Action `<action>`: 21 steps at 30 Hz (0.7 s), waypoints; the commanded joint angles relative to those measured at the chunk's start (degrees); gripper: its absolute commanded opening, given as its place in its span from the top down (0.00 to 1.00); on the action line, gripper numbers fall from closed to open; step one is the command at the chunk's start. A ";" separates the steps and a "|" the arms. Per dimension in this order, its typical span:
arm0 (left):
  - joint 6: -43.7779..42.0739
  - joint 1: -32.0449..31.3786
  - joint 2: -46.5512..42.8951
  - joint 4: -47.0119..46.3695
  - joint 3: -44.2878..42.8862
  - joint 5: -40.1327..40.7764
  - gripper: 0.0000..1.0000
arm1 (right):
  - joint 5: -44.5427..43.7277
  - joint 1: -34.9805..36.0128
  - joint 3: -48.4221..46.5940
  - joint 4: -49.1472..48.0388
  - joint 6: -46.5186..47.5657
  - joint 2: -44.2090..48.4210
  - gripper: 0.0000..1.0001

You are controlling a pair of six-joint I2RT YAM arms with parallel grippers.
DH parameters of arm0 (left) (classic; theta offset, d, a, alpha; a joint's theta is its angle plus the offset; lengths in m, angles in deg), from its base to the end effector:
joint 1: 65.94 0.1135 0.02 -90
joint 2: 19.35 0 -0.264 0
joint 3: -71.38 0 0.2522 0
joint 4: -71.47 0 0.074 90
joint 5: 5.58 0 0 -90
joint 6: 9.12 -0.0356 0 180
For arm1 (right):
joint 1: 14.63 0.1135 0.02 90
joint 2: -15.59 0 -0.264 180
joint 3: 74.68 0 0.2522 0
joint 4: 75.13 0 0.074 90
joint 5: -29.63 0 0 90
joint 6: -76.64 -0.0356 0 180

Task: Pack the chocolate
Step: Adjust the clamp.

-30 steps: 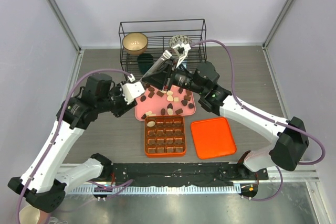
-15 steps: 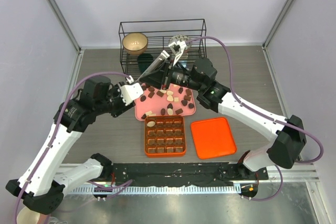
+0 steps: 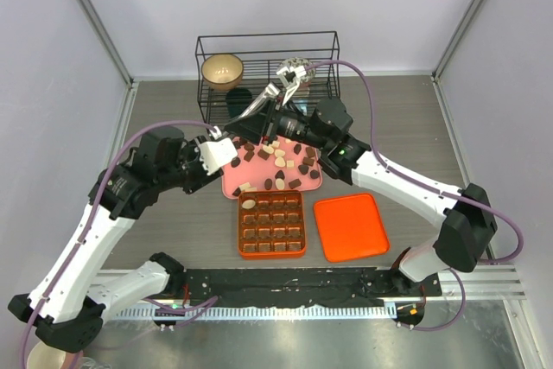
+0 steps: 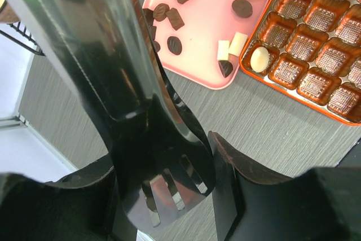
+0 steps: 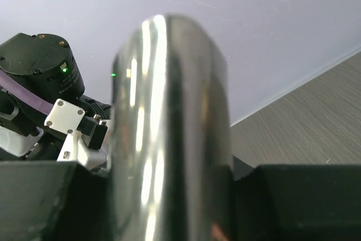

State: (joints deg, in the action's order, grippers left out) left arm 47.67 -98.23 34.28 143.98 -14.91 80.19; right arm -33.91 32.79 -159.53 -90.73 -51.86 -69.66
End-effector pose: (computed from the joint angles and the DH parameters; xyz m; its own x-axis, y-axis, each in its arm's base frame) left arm 0.1337 -0.0876 0.3920 -0.1352 0.7316 -0.6682 0.7825 0.4926 0.3809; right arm 0.2268 0.2703 0.4026 -0.4526 0.3311 -0.8280 -0.8540 0.1061 0.5093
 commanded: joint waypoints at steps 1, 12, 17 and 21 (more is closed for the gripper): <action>-2.47 -1.28 -0.10 1.29 -0.15 -2.71 0.58 | -0.88 1.27 -1.07 -6.67 -1.58 -0.18 0.65; -2.82 -1.28 -0.71 1.64 0.29 -1.92 0.57 | -0.62 1.27 -1.16 0.62 4.13 2.72 0.87; -3.09 -1.28 -1.07 1.29 0.29 -0.17 0.40 | -3.07 1.36 0.42 3.96 9.05 5.79 0.99; -0.11 -1.28 -1.51 -0.82 0.20 3.88 0.01 | -6.58 1.36 2.01 5.01 13.44 8.35 0.99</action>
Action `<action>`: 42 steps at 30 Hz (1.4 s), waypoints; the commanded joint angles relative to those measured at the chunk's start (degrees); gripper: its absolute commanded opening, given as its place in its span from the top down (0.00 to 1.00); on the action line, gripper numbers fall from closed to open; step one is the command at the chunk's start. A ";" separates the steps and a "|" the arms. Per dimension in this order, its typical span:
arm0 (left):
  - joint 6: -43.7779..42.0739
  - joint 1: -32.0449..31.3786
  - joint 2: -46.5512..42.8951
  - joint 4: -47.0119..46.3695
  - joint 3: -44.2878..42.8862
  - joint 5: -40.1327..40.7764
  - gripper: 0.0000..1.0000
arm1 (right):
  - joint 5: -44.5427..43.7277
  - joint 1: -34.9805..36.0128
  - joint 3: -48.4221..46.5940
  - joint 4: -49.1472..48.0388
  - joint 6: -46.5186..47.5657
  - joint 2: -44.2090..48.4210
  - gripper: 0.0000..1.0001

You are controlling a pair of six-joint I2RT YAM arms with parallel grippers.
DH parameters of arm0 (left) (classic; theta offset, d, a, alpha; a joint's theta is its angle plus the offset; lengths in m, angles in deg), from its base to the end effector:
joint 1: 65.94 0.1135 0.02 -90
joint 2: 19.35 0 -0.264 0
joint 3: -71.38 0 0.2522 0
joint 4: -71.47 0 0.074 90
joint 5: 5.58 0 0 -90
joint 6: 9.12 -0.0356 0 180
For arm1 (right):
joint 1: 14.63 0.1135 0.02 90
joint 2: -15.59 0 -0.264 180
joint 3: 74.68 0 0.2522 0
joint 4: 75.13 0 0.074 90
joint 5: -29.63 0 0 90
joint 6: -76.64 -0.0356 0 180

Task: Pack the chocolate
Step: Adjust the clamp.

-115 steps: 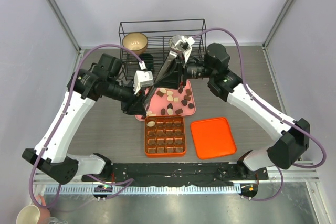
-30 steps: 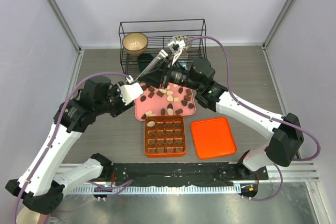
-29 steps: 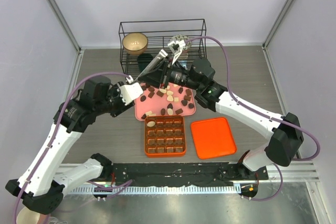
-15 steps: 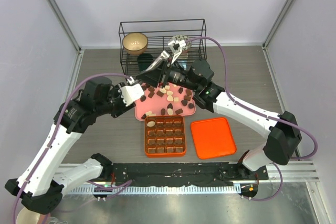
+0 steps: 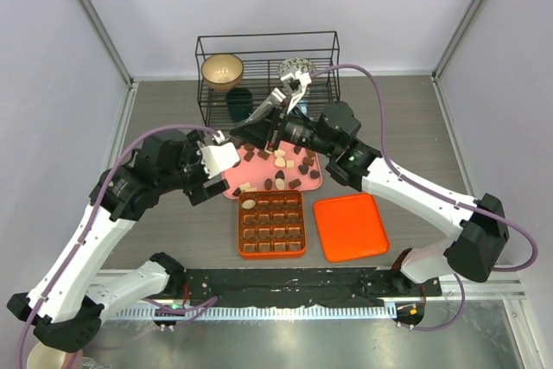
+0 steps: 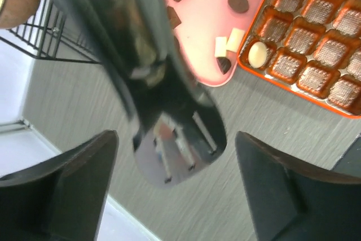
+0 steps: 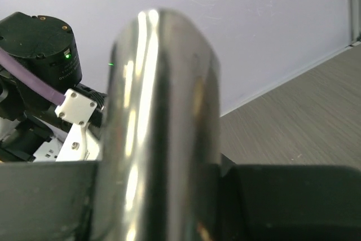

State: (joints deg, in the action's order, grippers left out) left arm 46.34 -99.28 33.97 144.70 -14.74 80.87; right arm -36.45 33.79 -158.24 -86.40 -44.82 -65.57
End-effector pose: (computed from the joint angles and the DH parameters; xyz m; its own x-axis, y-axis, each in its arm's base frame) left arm 0.1305 -0.0885 0.3908 -0.1129 0.7517 -0.6498 0.7915 0.4634 0.3985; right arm 0.2115 0.2601 0.4101 -0.3595 0.3136 -0.8789 -0.8882 0.1738 0.4254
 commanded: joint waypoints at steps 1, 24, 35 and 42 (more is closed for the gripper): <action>2.10 -0.23 -1.46 -1.80 -0.24 5.98 0.00 | -5.02 0.44 0.72 2.61 7.46 4.78 0.99; 27.77 29.83 26.13 -16.29 3.97 -10.95 0.21 | -32.71 1.24 9.60 -3.33 30.49 -4.61 0.99; 31.73 30.00 28.33 -44.68 16.54 -8.93 0.00 | -32.89 -2.45 3.54 -10.56 30.50 -17.69 0.99; 31.56 30.35 30.61 -52.16 21.02 -8.84 0.00 | -31.31 -4.48 -1.30 -13.37 30.41 -23.77 0.84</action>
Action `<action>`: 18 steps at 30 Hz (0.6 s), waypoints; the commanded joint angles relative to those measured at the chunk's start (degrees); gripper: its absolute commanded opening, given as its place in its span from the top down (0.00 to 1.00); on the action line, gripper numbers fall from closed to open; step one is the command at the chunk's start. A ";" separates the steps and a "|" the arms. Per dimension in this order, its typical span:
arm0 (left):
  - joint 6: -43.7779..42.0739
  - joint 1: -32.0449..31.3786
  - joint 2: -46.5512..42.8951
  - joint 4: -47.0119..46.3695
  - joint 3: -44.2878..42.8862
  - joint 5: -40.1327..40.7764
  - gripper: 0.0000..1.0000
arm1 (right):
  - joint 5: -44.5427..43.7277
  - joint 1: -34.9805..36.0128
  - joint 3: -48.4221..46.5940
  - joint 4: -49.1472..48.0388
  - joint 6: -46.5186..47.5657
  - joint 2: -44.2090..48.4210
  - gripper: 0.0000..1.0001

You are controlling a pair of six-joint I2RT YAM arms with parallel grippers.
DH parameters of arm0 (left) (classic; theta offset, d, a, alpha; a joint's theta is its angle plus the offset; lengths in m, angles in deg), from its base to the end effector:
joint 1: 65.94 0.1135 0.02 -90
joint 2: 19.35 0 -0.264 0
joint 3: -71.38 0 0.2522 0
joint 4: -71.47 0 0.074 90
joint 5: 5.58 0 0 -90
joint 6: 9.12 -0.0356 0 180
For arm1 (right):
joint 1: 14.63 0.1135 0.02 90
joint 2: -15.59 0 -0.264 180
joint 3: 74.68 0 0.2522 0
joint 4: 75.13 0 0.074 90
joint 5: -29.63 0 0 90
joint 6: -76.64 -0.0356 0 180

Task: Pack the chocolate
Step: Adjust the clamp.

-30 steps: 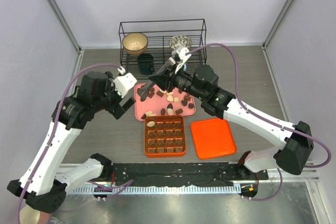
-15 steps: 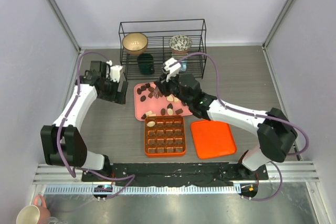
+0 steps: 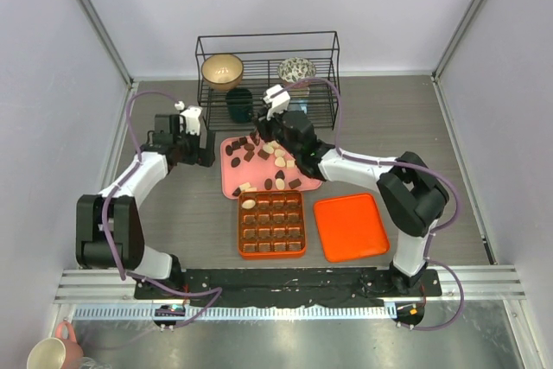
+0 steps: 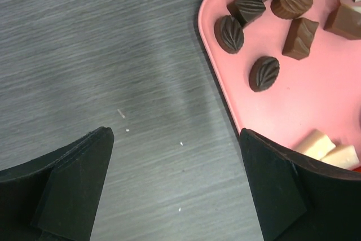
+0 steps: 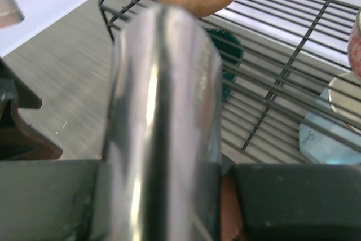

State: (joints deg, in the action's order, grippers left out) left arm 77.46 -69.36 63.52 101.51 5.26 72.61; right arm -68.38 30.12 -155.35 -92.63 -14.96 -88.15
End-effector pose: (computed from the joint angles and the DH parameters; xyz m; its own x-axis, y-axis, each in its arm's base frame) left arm 0.3023 -0.0254 0.2234 -0.7144 0.1012 -0.6924 0.2413 0.9644 -0.1081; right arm 0.3042 0.2946 0.2605 -0.0856 -0.0459 -0.9953 -0.5965 0.8025 0.0143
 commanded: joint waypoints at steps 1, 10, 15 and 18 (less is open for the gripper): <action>0.00 0.52 1.50 -9.24 1.38 -0.40 0.00 | 0.80 -0.89 -5.06 -7.40 0.55 -1.63 0.83; -1.24 1.75 2.65 -10.91 3.58 0.30 0.00 | 3.17 -1.07 -6.74 -11.36 0.99 -6.38 0.66; -1.76 1.93 1.42 -10.74 3.93 0.74 0.00 | 3.53 -1.16 -6.21 -11.80 1.34 -7.09 0.59; -1.68 2.01 0.54 -10.30 4.11 0.39 0.00 | 3.53 -1.07 -4.89 -12.50 1.25 -6.74 0.58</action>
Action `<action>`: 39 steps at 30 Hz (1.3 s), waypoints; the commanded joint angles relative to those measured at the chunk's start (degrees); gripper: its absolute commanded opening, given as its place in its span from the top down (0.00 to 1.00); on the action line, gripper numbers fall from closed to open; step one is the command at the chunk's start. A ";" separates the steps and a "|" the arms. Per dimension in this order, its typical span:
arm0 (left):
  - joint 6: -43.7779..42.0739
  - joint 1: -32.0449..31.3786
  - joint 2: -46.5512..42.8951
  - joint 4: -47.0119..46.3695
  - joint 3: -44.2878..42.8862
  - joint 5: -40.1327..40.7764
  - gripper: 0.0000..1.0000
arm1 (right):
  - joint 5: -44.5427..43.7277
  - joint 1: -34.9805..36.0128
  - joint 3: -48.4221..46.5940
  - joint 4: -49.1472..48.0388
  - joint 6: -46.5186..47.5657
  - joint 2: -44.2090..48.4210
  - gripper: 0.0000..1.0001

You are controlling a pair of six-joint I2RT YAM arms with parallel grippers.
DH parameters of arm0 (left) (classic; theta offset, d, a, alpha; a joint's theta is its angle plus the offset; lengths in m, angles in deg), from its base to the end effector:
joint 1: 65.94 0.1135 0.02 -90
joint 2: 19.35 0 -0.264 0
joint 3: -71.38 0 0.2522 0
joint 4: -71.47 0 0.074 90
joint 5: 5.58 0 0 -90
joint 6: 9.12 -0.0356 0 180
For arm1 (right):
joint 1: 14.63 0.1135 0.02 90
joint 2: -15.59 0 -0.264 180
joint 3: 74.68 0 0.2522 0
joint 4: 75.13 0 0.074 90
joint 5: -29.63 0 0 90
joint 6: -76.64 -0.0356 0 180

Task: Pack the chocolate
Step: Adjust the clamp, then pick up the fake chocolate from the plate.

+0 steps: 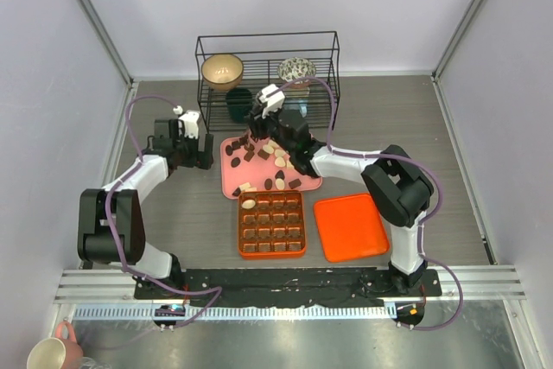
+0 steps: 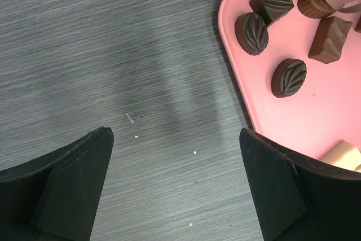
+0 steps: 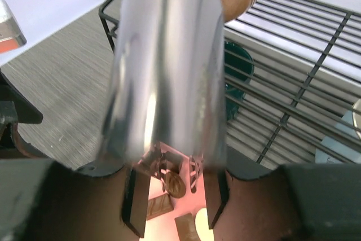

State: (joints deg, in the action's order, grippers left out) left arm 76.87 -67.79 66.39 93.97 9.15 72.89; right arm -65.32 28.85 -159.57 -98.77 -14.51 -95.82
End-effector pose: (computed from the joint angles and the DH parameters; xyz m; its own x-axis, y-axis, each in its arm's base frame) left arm 0.3069 -0.0170 0.1978 -0.7054 0.0913 -0.7029 0.2203 0.9708 -0.0949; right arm 0.3296 0.3084 0.2412 -0.0490 -0.0189 -0.9986 -0.6221 0.7827 0.0157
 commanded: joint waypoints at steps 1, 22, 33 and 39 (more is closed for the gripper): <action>-1.09 0.44 -2.50 -2.67 0.30 0.02 0.00 | 0.64 0.20 -0.33 -6.45 0.88 0.94 0.58; -2.05 0.53 -5.40 -0.74 1.80 0.37 0.00 | 1.78 0.28 4.77 -8.56 1.24 0.23 0.53; -2.67 0.53 -7.42 1.55 2.23 -0.16 0.00 | 2.93 0.28 7.85 -9.88 -0.70 1.02 0.72; -4.07 0.53 -9.88 2.78 3.20 0.63 0.00 | 3.02 0.37 9.61 -8.13 -0.79 8.22 0.78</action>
State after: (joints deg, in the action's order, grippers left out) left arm 74.45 -67.68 59.22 96.11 11.62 73.07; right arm -62.83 28.85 -151.46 -106.97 -14.61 -94.99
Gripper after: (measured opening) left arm 0.996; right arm 0.324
